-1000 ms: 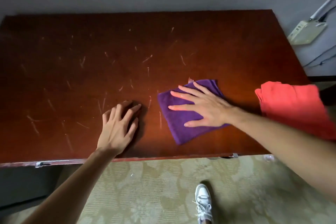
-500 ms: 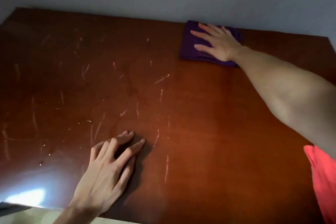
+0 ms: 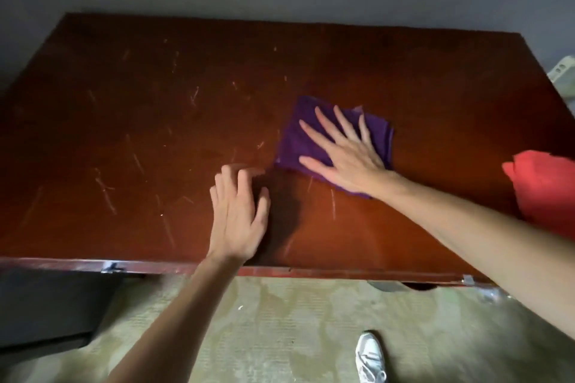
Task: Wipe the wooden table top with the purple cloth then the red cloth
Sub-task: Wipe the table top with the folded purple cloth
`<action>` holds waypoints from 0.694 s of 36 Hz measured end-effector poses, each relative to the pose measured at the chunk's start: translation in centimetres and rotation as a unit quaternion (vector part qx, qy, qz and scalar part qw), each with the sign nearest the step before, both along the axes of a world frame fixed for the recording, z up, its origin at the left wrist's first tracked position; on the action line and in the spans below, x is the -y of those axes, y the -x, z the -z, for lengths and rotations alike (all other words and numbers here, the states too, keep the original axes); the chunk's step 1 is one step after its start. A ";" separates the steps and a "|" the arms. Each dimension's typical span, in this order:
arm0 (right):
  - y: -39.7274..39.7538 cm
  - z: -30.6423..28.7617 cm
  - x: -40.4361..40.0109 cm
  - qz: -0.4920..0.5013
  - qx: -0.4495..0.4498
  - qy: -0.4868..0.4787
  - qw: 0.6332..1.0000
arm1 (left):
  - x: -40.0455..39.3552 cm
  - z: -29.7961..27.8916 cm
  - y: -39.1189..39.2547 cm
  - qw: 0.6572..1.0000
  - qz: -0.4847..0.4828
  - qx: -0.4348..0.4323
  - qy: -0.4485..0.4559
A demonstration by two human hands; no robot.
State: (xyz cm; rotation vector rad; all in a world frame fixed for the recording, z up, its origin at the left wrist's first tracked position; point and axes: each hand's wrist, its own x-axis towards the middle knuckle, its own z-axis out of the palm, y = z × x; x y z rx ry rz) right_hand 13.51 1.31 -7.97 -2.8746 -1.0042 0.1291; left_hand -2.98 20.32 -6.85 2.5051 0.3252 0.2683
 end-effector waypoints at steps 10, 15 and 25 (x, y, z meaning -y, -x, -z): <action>11.1 -0.2 -0.2 -0.192 -0.001 0.027 0.981 | -12.5 -1.1 3.6 0.974 0.068 -0.092 -0.194; 0.4 -1.1 -2.7 -0.323 -0.011 0.061 0.944 | -14.3 -0.8 2.8 0.967 0.118 -0.095 -0.202; -20.8 -1.6 -10.4 -0.223 -0.021 0.057 0.973 | -14.0 0.2 2.4 0.979 0.098 -0.113 -0.136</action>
